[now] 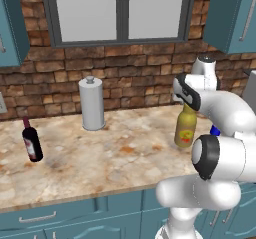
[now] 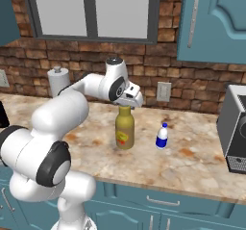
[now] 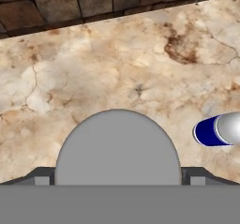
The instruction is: Place the drinks on the dining counter in a tight cluster.
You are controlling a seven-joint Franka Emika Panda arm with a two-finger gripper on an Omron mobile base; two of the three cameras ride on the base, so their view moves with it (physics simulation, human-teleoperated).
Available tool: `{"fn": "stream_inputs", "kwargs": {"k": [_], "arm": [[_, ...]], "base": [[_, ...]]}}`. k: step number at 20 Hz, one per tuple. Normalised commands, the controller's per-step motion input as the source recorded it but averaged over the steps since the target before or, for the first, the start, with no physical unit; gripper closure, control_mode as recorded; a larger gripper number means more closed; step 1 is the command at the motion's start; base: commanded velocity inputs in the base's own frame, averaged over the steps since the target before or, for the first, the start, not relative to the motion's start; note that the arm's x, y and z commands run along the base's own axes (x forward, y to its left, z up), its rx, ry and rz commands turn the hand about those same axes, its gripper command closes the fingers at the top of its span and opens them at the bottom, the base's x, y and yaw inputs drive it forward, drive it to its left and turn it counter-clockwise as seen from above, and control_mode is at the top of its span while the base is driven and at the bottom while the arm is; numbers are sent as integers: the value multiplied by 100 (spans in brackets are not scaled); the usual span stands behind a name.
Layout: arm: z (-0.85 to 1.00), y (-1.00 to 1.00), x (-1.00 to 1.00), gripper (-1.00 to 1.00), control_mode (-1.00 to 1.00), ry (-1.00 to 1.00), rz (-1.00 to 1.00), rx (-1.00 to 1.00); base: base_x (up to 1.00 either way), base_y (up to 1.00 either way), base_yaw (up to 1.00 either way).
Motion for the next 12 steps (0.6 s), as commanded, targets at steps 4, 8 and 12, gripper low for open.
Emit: {"fn": "stream_inputs", "kwargs": {"k": [4,8,12], "arm": [[0,0,0,-100,-100,0,0,0],[0,0,0,100,-100,0,0,0],[0,0,0,100,-100,0,0,0]], "base": [[0,0,0],[0,0,0],[0,0,0]]}}
